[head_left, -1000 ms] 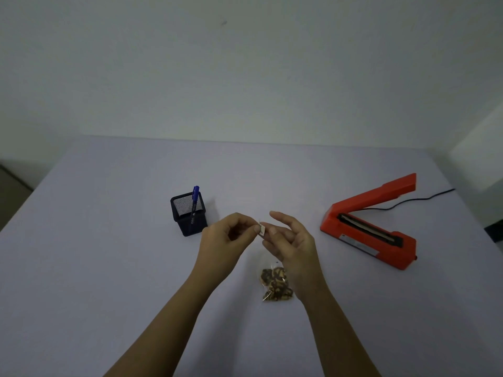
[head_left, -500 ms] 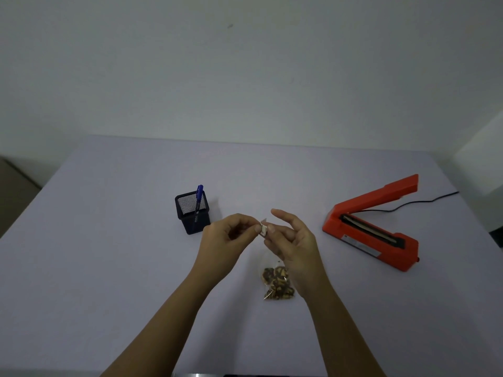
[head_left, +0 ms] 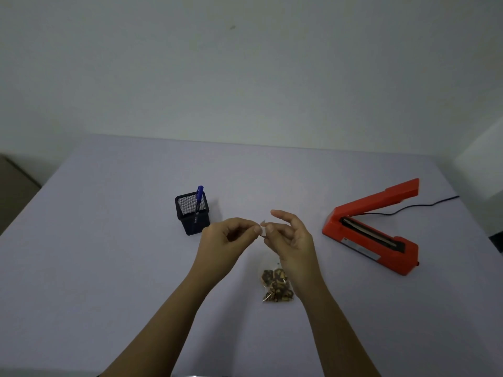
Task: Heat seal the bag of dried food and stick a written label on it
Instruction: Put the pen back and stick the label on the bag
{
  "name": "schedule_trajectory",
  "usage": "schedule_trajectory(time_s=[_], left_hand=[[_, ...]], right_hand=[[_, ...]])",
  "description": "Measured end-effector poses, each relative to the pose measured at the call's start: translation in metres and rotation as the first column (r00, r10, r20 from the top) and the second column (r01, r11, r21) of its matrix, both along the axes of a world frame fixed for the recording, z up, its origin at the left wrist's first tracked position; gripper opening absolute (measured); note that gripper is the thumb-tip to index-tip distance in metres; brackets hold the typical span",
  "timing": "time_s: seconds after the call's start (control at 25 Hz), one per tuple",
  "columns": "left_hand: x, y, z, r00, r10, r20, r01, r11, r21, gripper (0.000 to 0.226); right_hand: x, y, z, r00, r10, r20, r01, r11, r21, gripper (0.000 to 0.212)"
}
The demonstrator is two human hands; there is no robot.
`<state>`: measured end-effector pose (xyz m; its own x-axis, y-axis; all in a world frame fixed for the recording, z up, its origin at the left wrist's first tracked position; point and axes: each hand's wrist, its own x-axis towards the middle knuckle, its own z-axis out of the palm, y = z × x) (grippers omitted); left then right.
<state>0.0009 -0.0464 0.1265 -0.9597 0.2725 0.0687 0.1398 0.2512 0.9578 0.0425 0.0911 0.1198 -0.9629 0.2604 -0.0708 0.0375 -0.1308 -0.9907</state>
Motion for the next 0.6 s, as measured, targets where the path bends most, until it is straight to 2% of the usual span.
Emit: schedule_trajectory(time_s=[0.12,0.28,0.44,0.6], left_hand=[[-0.002,-0.008,-0.006,0.993,0.098,0.063,-0.097,0.995,-0.005,0.010],[-0.001,-0.038,-0.018,0.935,0.283,0.215,-0.303,0.951,0.065,0.011],[0.005,-0.077,-0.035,0.849,0.428,0.309,-0.465,0.884,0.055,0.011],[0.013,-0.108,-0.052,0.774,0.519,0.362,-0.565,0.825,0.025,0.012]], right_hand=[[-0.006,-0.002,-0.008,0.998,-0.051,0.027,0.050,0.998,0.022,0.019],[-0.033,-0.005,-0.040,0.988,-0.062,0.141,0.056,0.997,0.045,0.016],[-0.064,-0.033,-0.091,0.959,0.092,0.267,-0.149,0.968,0.203,0.012],[-0.087,-0.073,-0.140,0.927,0.174,0.333,-0.304,0.867,0.395,0.011]])
